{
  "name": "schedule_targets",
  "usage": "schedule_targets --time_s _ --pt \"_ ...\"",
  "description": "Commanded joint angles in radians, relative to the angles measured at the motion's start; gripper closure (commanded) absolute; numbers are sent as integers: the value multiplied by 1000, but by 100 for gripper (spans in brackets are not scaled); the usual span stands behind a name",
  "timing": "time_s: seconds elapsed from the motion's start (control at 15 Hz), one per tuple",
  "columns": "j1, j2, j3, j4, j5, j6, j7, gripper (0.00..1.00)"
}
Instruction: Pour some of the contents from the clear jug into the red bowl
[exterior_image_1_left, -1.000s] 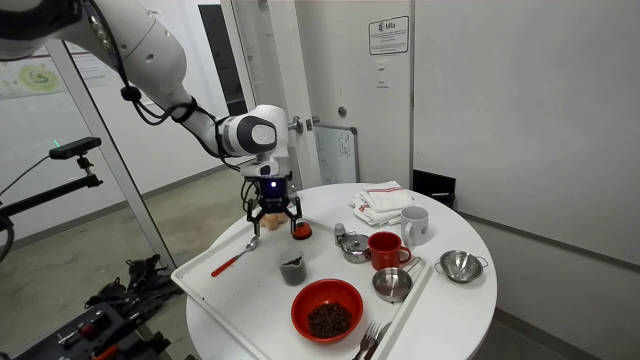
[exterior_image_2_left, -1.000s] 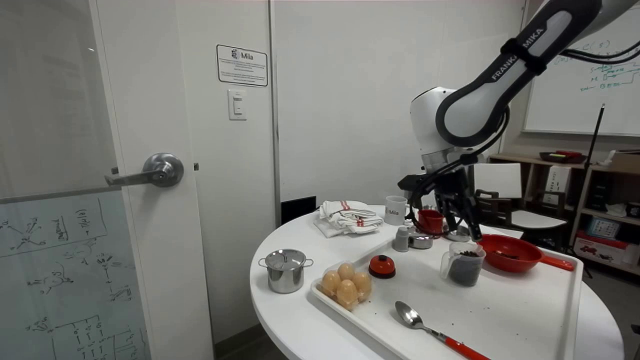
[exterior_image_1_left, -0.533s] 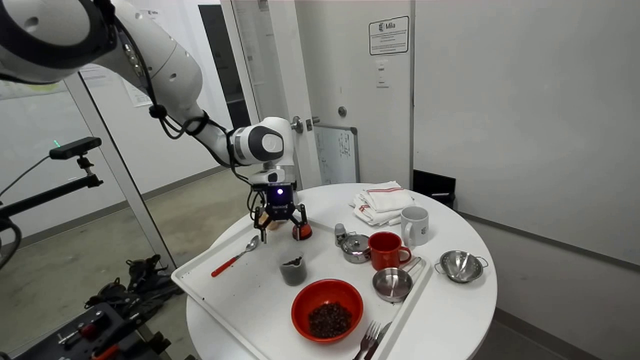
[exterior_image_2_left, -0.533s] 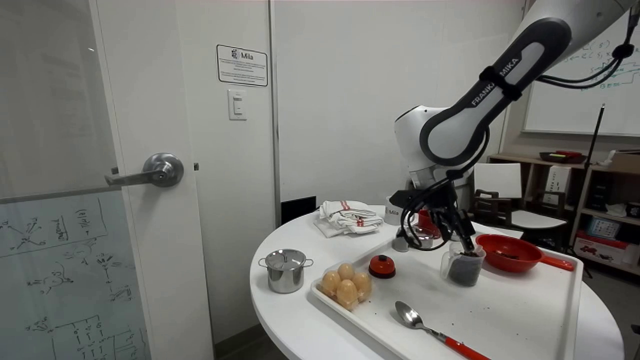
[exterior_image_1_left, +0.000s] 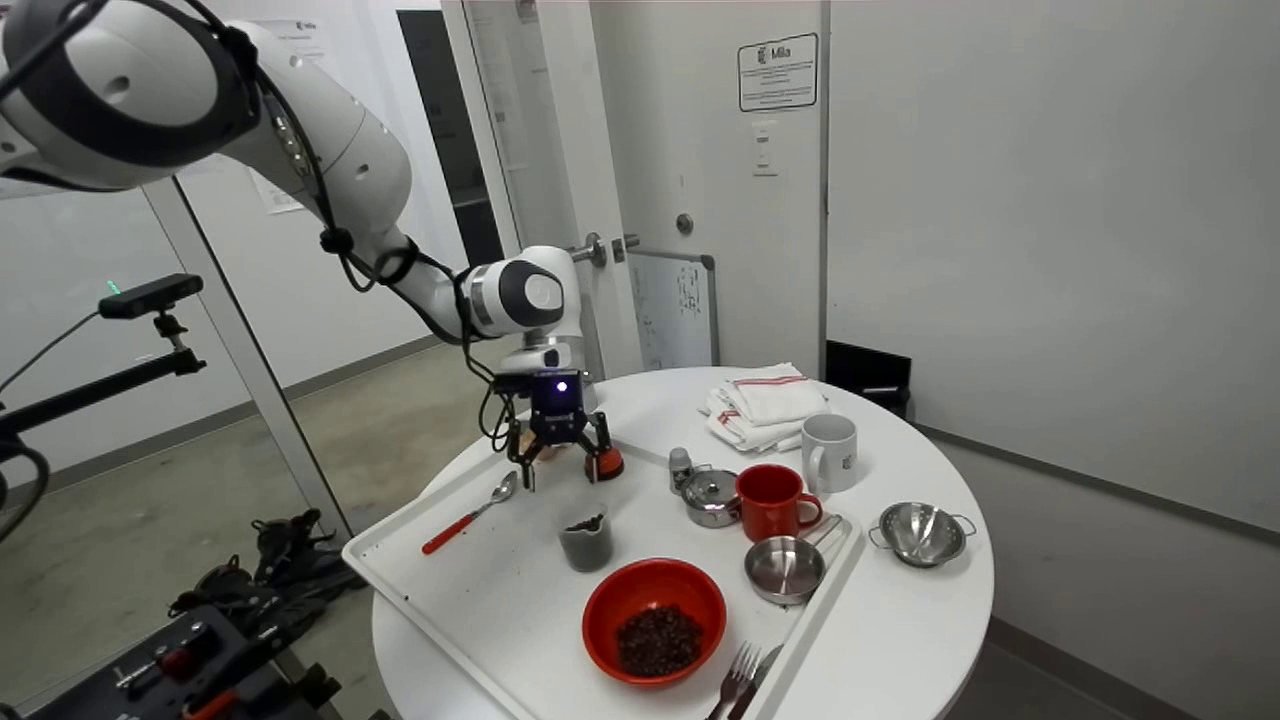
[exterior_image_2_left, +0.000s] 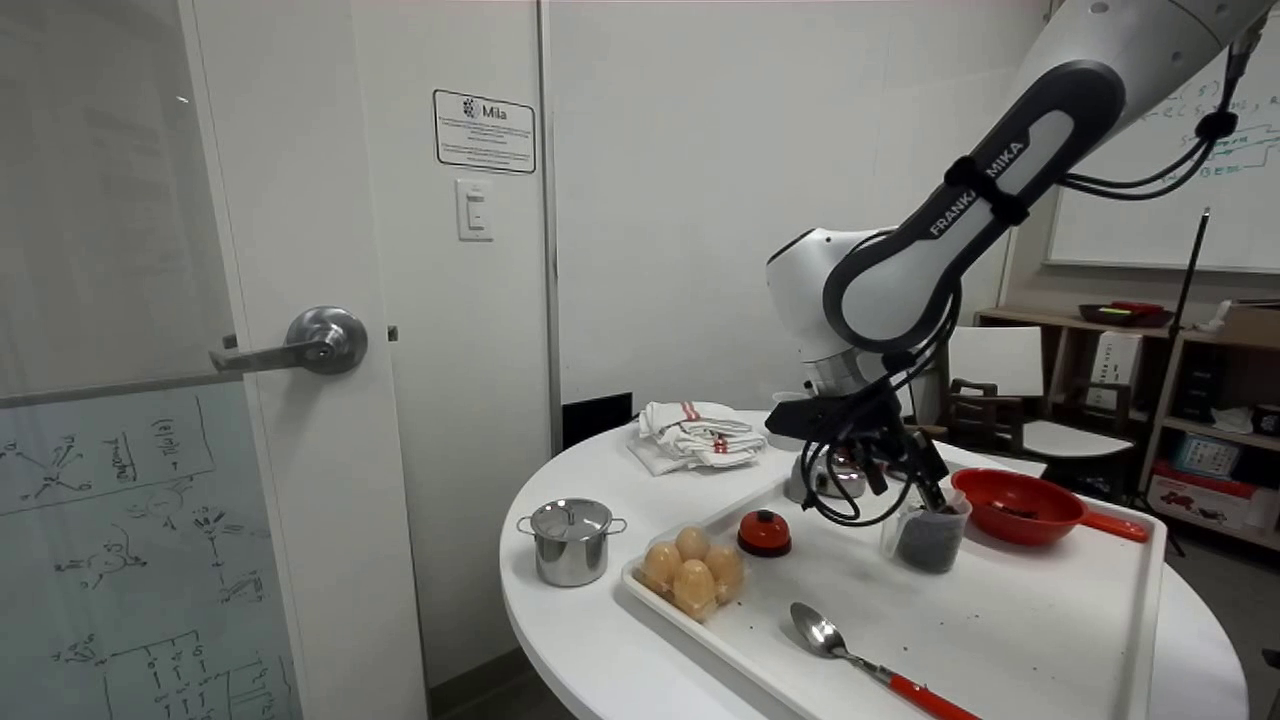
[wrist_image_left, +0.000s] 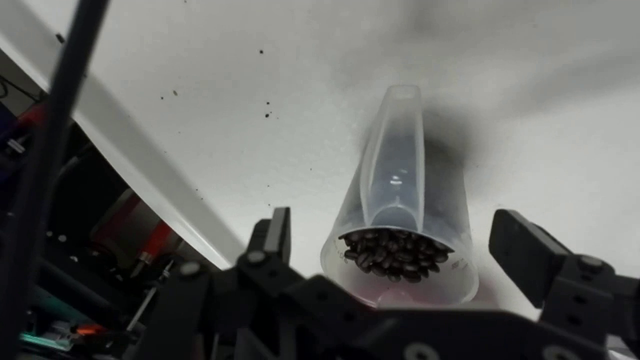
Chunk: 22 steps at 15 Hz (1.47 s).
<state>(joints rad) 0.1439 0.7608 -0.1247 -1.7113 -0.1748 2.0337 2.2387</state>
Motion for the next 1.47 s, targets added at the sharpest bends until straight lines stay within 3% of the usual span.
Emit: schedule_targets --time_s 0.0,0.6,0.67,0.8,0.87,1.4 --pt "-1 -30 14 -43 -33 55 -130 0" --pt "-53 -96 21 -217 85 294 -268 1" --pt "-61 -106 22 -238 104 316 -277 26" --pt "-69 -119 18 -264 133 340 -294 28" --pt "-72 -126 17 -274 146 349 -304 34" --pt "-83 -167 16 -324 208 374 -358 95"
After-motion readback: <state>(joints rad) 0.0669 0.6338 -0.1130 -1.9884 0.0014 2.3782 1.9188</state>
